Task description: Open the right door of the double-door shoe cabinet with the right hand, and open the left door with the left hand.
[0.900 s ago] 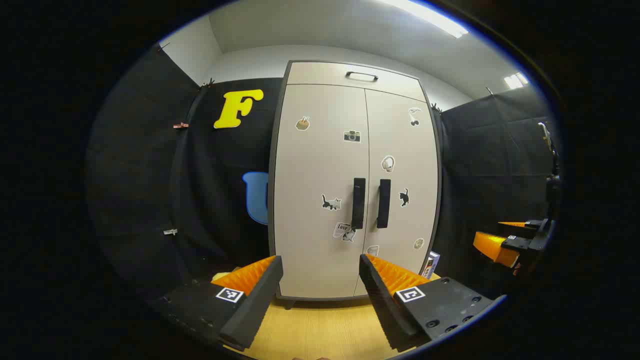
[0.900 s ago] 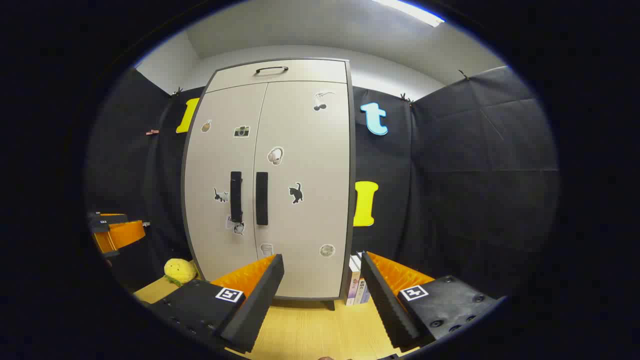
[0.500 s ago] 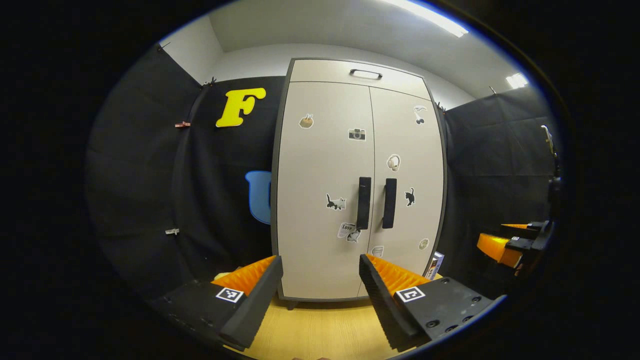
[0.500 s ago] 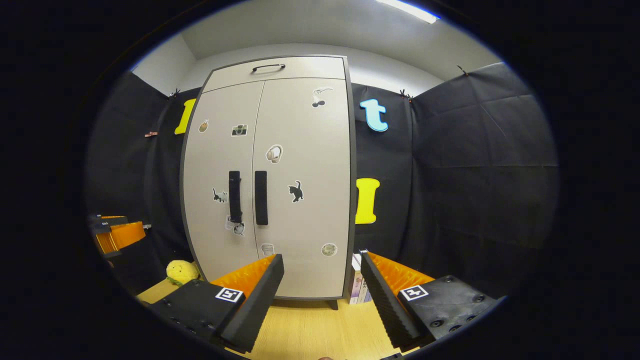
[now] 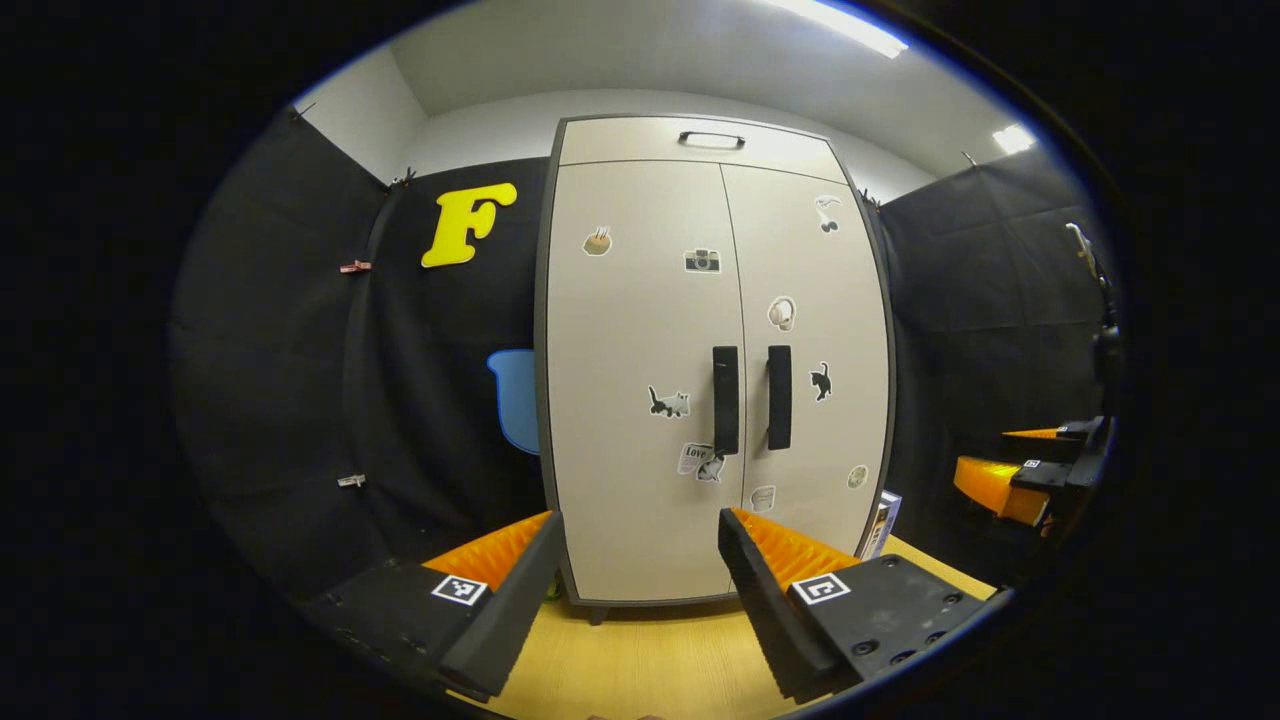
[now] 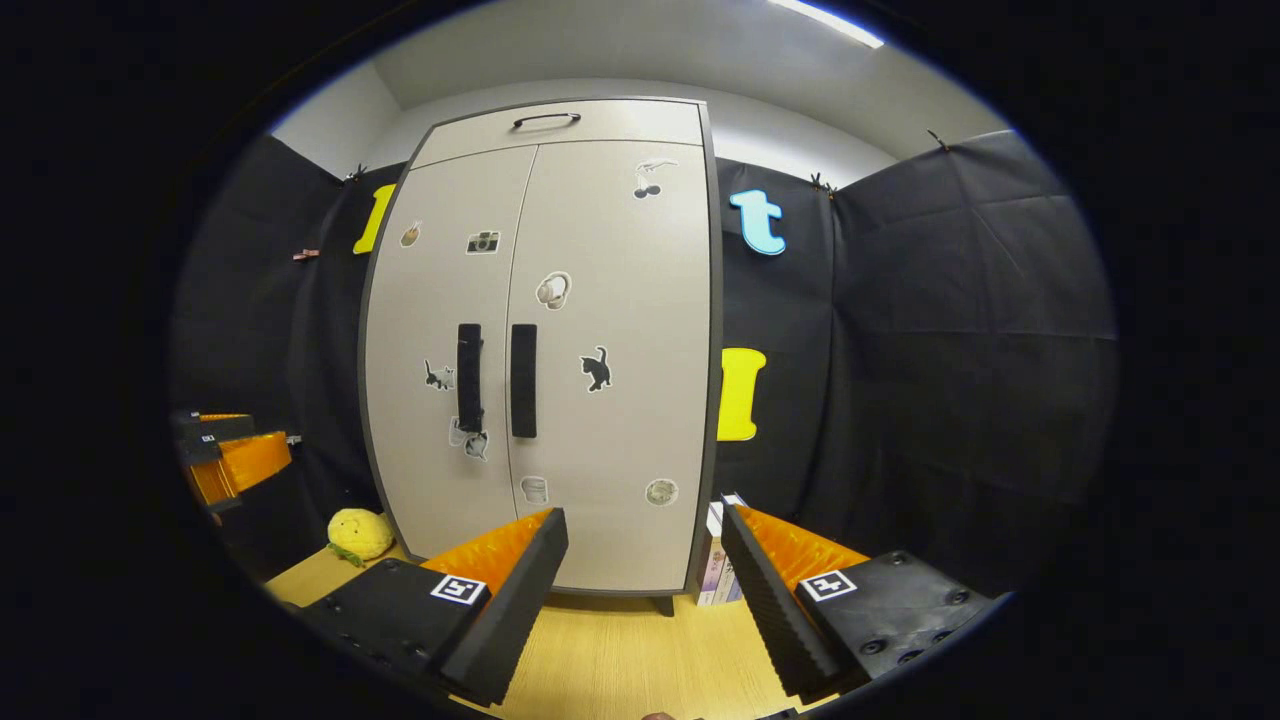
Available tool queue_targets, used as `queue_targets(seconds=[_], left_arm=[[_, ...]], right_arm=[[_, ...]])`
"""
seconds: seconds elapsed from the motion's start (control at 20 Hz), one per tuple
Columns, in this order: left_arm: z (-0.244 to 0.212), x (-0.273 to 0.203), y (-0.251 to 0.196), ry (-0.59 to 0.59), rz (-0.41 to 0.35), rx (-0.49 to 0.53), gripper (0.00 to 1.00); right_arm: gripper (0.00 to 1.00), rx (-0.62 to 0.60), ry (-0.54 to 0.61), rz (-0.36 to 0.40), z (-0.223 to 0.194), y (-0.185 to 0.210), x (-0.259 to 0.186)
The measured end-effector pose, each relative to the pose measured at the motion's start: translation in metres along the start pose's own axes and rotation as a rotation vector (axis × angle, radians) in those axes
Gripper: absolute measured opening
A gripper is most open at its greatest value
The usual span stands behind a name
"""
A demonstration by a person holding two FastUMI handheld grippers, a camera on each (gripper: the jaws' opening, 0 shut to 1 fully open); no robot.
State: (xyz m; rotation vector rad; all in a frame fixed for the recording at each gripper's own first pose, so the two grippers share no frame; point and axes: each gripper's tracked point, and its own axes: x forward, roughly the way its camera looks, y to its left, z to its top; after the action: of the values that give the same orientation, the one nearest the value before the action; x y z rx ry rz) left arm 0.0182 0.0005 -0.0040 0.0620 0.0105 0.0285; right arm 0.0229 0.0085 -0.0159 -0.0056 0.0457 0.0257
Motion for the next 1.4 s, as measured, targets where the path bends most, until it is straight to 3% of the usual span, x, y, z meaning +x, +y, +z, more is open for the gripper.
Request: queue_targets(seconds=[0.15,0.6,0.8,1.2,1.4], left_arm=[[-0.003,0.002,-0.001,0.009,-0.009,-0.052,0.95],[-0.018,0.005,0.009,0.039,0.011,-0.068,0.95],[-0.021,0.004,0.009,0.046,-0.019,-0.112,0.95],[-0.039,-0.002,0.04,0.08,0.041,-0.101,0.95],[-0.049,-0.004,0.053,0.098,0.058,-0.11,0.95]], right_arm=[[0.98,-0.003,0.004,0.01,0.001,0.006,0.006],[0.98,-0.006,0.011,0.056,0.027,0.03,0.043],[0.98,-0.039,-0.026,0.063,0.053,0.043,0.075],[0.98,-0.013,-0.071,0.131,0.093,0.095,0.137],[0.98,-0.037,-0.045,0.147,0.089,0.122,0.173]])
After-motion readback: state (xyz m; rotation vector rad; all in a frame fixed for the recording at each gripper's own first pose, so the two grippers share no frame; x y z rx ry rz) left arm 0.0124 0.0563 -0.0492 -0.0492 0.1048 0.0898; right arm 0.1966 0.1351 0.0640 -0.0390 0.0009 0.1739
